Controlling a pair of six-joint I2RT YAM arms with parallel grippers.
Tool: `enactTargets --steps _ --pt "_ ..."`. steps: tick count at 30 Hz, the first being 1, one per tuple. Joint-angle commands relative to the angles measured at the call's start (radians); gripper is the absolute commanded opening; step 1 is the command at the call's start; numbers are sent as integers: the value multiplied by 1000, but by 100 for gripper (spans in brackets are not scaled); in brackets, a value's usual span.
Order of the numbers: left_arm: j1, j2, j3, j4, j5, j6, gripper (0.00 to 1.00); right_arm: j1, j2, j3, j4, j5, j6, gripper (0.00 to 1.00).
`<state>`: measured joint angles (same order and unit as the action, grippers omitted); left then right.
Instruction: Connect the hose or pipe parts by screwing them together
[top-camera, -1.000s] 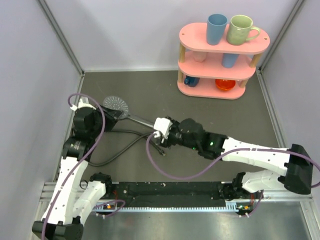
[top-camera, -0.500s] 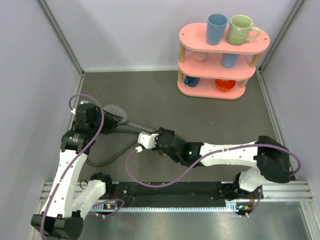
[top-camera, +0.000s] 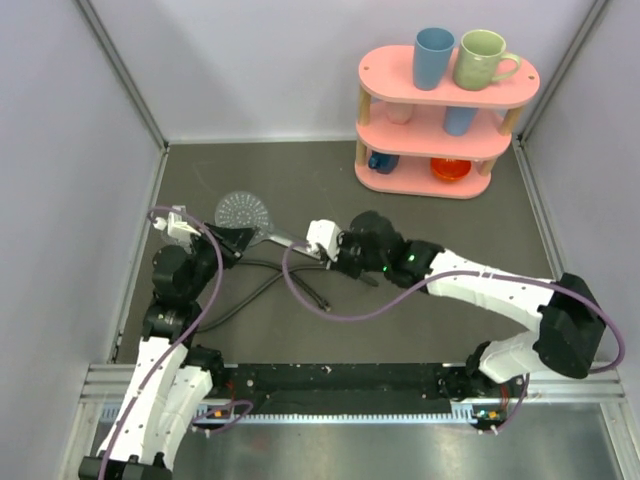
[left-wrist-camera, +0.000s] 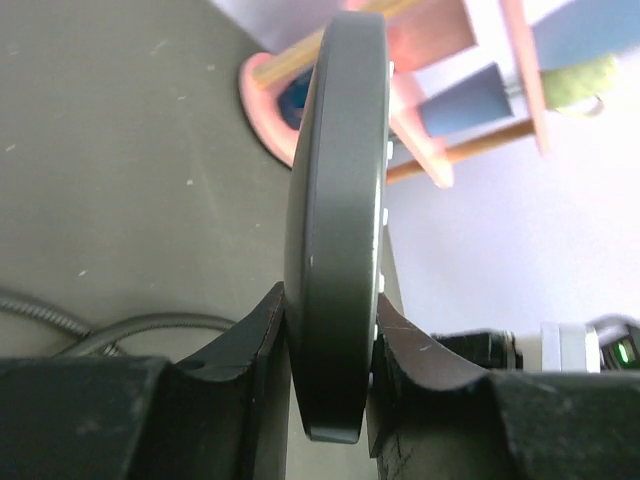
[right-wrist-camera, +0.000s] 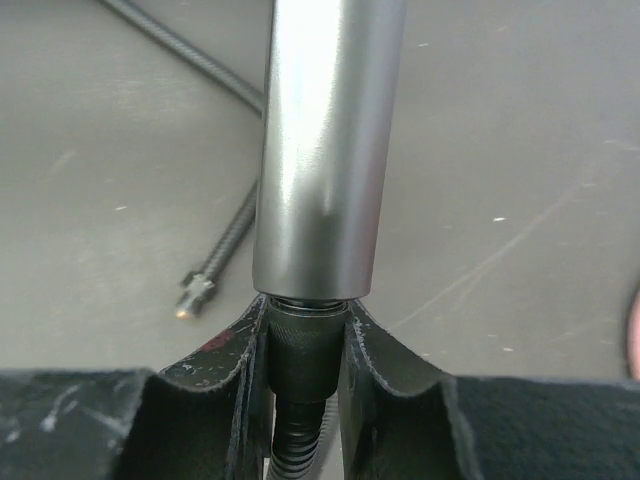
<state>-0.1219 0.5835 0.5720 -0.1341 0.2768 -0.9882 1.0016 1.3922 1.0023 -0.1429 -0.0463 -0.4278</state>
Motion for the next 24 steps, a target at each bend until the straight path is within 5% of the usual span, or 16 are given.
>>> enactTargets --steps 1,9,12,14,16,20,24 --pt "-13 -16 -126 499 295 86 0 -112 -47 136 -53 -573 93 0" --pt "-15 140 -274 1000 495 -33 0 -296 10 186 -104 -984 188 0" --pt "-15 208 -281 1074 530 -69 0 -302 22 202 -110 -943 204 5" --pt "-13 226 -274 1068 527 -72 0 -302 16 196 -107 -890 215 21" --pt "-13 223 -267 1030 501 -64 0 -302 -13 180 -109 -844 218 34" --pt "-16 158 -158 510 311 29 0 -285 -94 95 -87 -553 236 55" --pt "-25 98 -54 296 187 23 0 -163 -199 6 -49 -185 147 62"
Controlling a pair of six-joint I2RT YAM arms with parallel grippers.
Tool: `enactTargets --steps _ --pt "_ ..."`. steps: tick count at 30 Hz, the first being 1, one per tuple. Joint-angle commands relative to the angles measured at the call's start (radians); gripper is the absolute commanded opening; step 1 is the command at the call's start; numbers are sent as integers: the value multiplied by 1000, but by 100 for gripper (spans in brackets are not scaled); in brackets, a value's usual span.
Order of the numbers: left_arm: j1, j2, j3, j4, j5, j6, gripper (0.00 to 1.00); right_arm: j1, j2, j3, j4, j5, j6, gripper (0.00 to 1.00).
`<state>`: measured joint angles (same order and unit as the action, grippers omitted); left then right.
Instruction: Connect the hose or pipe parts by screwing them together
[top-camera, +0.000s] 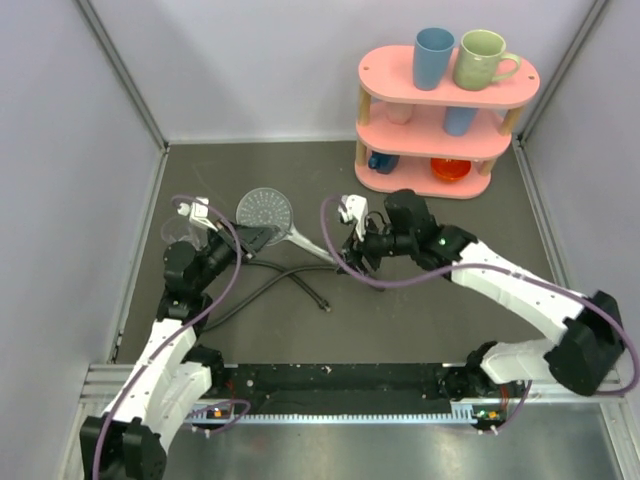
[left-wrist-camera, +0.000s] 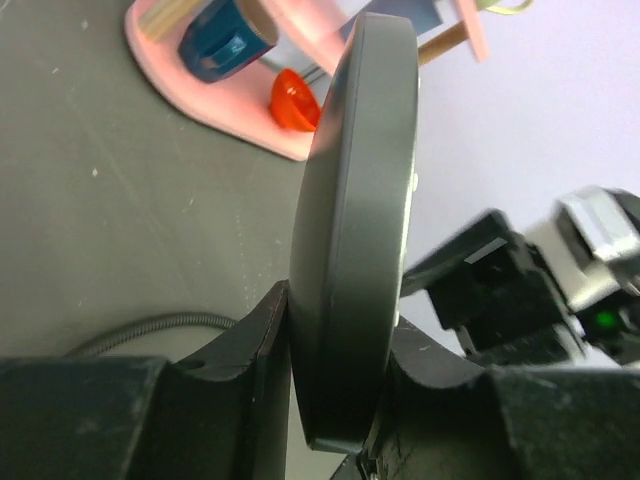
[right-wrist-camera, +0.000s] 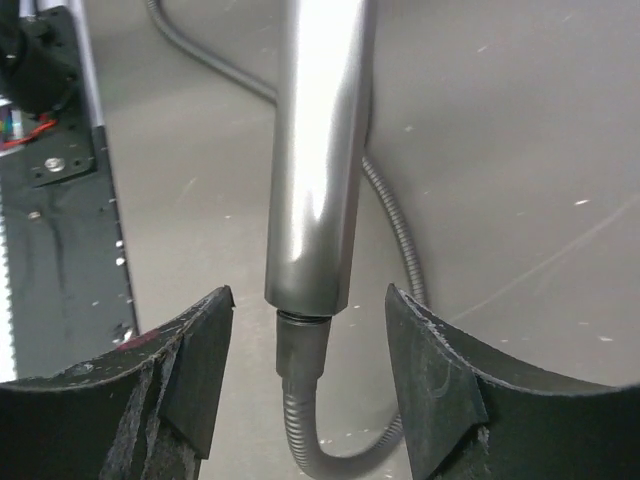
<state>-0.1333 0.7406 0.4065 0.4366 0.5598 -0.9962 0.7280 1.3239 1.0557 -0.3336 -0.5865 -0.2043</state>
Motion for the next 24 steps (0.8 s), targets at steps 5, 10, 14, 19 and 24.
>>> enactTargets --steps 5,10,14,19,24 --pt "-15 -52 211 -505 -152 -97 0 365 -180 -154 280 811 -263 63" --pt "-17 -14 305 -723 -187 -156 0 482 -140 -178 347 1008 -362 60" --pt "-17 -15 374 -824 -260 -137 0 534 -83 -178 392 1151 -428 54" --pt "-17 -7 393 -892 -285 -139 0 571 -11 -168 443 1237 -500 44" --pt "-17 0 377 -904 -276 -148 0 573 21 -149 415 1271 -486 44"
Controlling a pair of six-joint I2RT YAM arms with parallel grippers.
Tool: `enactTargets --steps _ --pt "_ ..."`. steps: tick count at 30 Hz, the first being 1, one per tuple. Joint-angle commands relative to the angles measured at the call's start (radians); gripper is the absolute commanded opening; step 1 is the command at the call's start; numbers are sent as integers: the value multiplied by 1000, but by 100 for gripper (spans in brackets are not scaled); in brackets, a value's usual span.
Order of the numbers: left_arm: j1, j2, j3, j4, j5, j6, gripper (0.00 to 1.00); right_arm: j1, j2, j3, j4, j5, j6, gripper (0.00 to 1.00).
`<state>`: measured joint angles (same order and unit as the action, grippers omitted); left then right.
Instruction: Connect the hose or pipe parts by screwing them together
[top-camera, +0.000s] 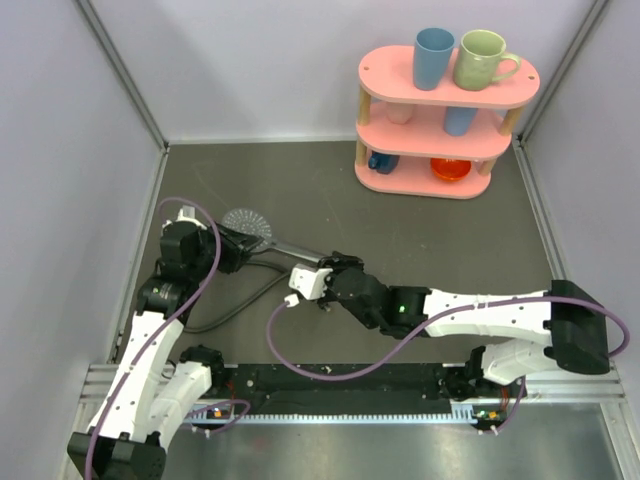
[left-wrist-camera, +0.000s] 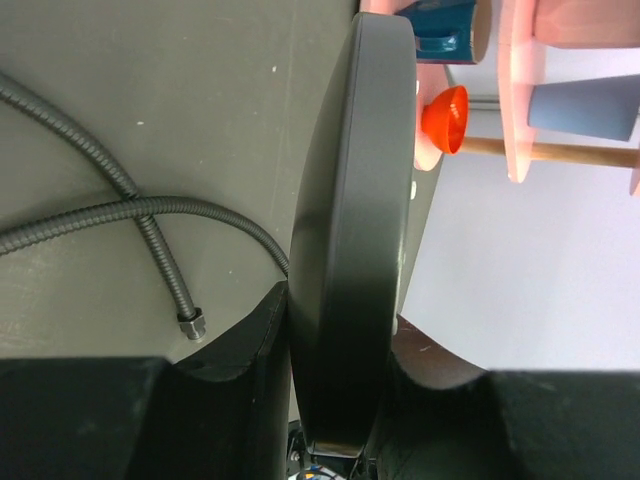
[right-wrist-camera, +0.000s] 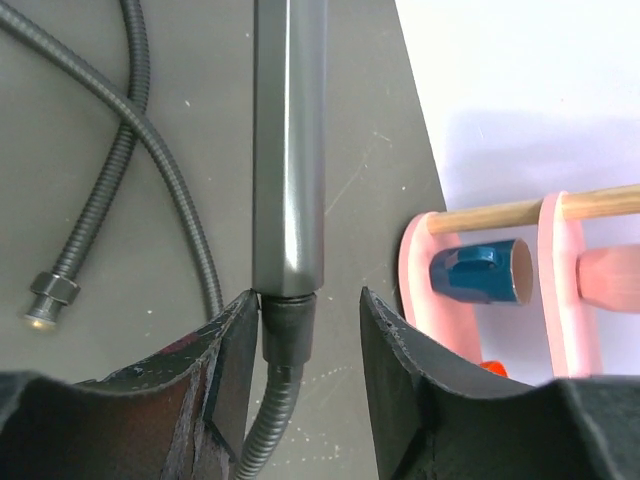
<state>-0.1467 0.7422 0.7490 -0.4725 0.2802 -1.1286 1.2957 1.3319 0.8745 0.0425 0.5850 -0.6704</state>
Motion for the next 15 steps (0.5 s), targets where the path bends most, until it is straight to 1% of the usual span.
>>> enactTargets --steps 1,4,6,7,8,9,10,12,13,15 --pt "-4 -1 33 5 4 -14 0 5 10 27 39 96 -15 42" --pt "-4 -3 26 5 4 -11 0 7 9 20 48 84 -9 28" --pt "-4 0 23 5 8 -13 0 7 10 20 54 81 -8 22" --pt "-4 2 23 5 20 -14 0 4 10 21 57 78 -6 15" --pt "-4 2 23 6 25 -14 0 -1 10 23 57 61 -1 11" --pt "-4 3 23 14 34 -11 0 -4 7 26 56 49 5 3" --pt "-4 2 23 27 52 1 0 -9 4 30 47 29 14 0" --pt "-4 -7 20 54 74 32 0 -36 -14 38 13 -45 52 0" --pt "-4 -10 10 86 89 71 0 -45 -22 49 -2 -106 81 0" --pt "-5 -36 -10 129 100 111 0 -82 -46 64 -39 -163 101 0"
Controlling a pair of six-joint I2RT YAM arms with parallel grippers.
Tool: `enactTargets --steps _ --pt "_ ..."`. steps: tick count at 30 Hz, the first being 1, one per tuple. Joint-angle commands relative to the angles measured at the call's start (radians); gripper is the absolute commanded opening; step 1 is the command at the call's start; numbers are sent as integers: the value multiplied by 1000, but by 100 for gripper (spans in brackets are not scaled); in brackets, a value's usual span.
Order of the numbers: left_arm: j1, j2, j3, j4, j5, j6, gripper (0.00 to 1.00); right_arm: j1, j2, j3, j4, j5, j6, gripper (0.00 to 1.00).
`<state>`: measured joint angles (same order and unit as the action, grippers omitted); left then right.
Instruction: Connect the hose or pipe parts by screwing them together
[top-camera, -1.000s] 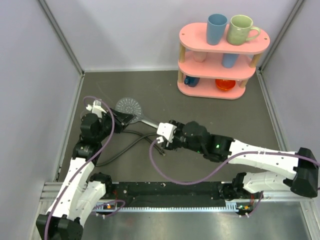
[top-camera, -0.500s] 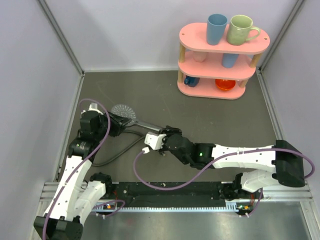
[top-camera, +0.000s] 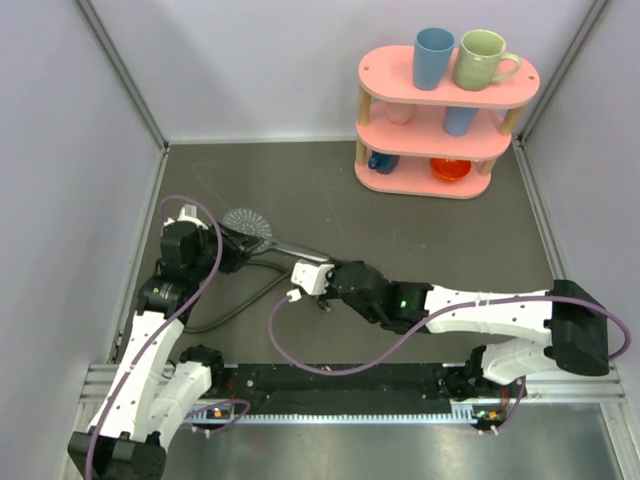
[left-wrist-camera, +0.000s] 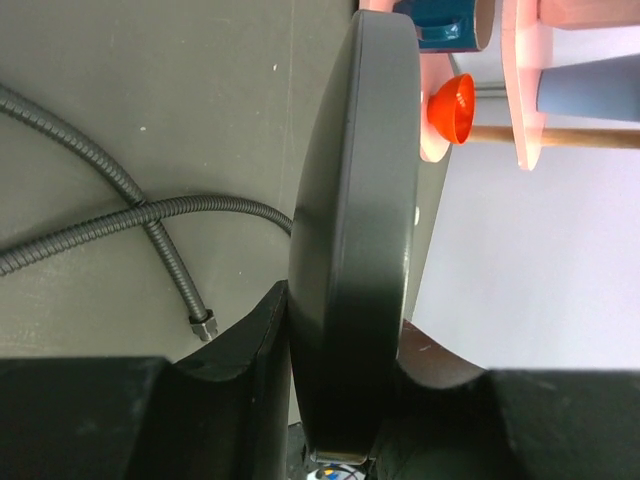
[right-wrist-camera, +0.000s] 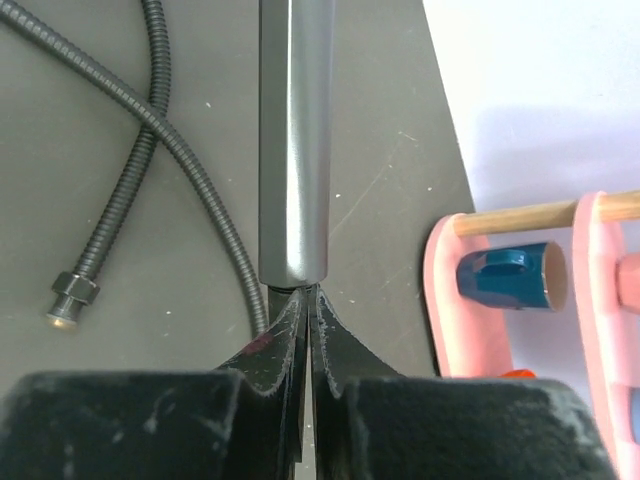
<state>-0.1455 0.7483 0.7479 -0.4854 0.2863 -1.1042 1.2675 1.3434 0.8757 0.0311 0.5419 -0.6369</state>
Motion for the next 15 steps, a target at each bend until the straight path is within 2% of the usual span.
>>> enactTargets --steps 1,4,8,11,15 --pt "-5 -64 -36 193 112 89 0 -71 -64 66 -61 -191 92 0" --pt "-5 -96 -87 235 88 53 0 -120 -107 68 -103 -264 143 0" --pt "-5 -84 -78 194 65 41 0 -140 -185 10 -106 -313 151 36" --pt "-5 -63 -53 159 65 23 0 -140 -220 -13 -140 -344 137 43" --pt "-5 -56 -21 119 51 6 0 -138 -236 -43 -152 -384 140 47"
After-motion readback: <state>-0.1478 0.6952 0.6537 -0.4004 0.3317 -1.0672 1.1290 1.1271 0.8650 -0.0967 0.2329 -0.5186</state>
